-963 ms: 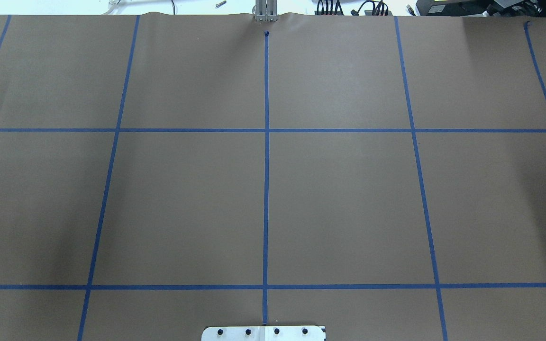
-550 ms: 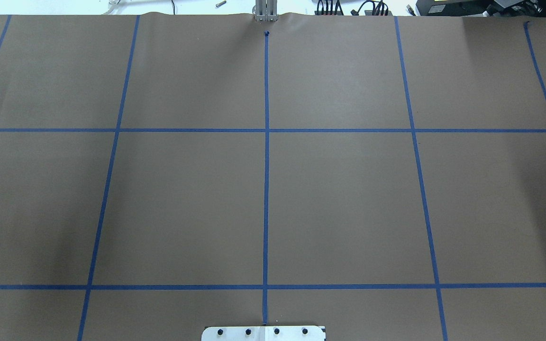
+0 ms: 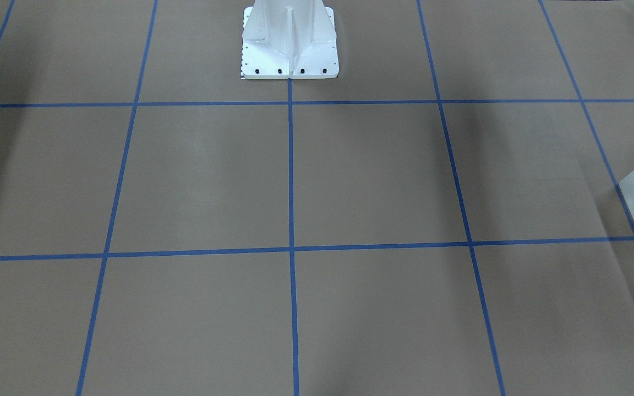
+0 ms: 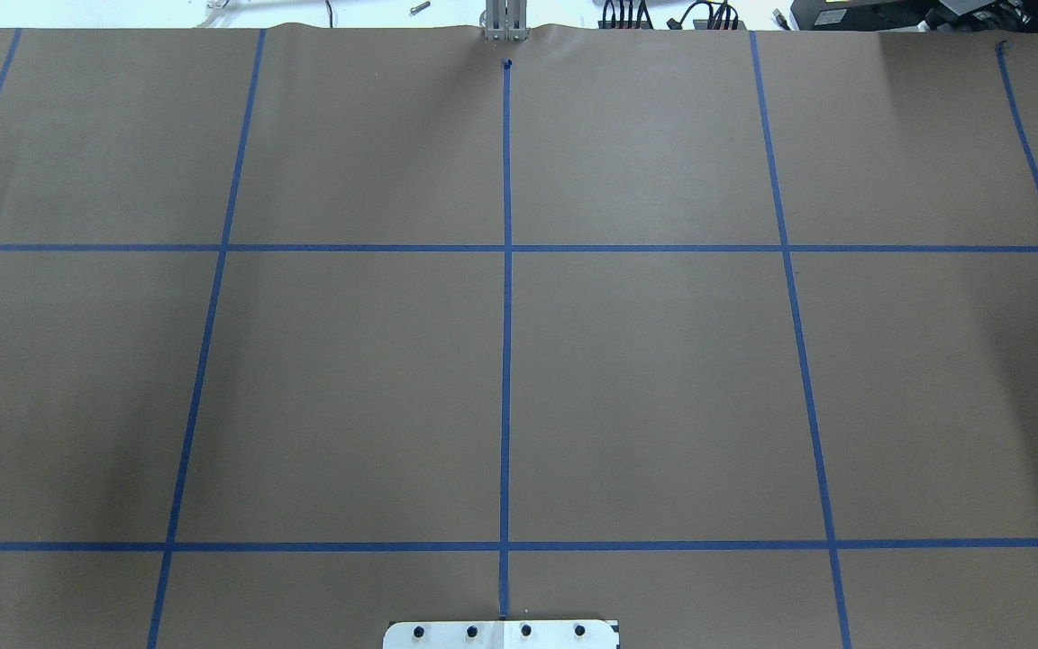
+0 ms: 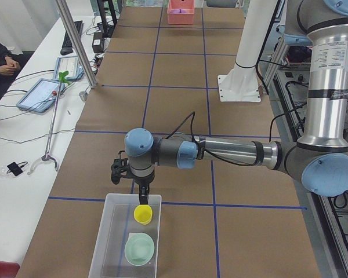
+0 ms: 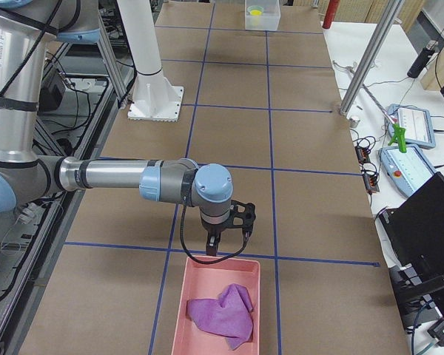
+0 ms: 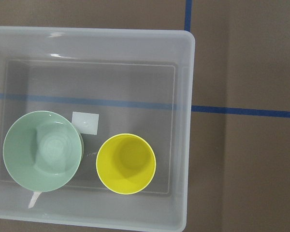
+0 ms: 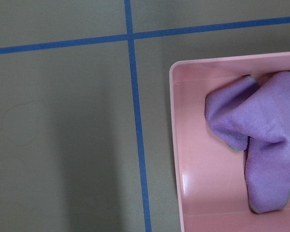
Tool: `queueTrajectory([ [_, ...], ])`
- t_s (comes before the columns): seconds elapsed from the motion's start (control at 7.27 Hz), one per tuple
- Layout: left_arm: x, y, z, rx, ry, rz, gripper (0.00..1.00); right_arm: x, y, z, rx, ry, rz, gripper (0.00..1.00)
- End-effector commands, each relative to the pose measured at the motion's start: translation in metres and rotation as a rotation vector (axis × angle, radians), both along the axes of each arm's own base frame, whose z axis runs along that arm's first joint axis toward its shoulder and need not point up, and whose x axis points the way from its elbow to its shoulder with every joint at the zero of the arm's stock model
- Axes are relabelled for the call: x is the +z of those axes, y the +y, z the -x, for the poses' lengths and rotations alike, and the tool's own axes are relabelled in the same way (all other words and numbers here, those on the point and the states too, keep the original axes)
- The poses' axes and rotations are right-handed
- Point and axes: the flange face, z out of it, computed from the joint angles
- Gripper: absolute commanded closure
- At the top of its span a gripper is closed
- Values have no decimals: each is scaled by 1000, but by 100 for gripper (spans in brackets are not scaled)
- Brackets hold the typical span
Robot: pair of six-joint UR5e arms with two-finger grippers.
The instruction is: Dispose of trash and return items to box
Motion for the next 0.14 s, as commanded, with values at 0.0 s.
queueTrajectory([
  [0.0, 3, 3, 0, -1, 1, 4, 1, 0, 0, 0, 0, 1, -3, 0],
])
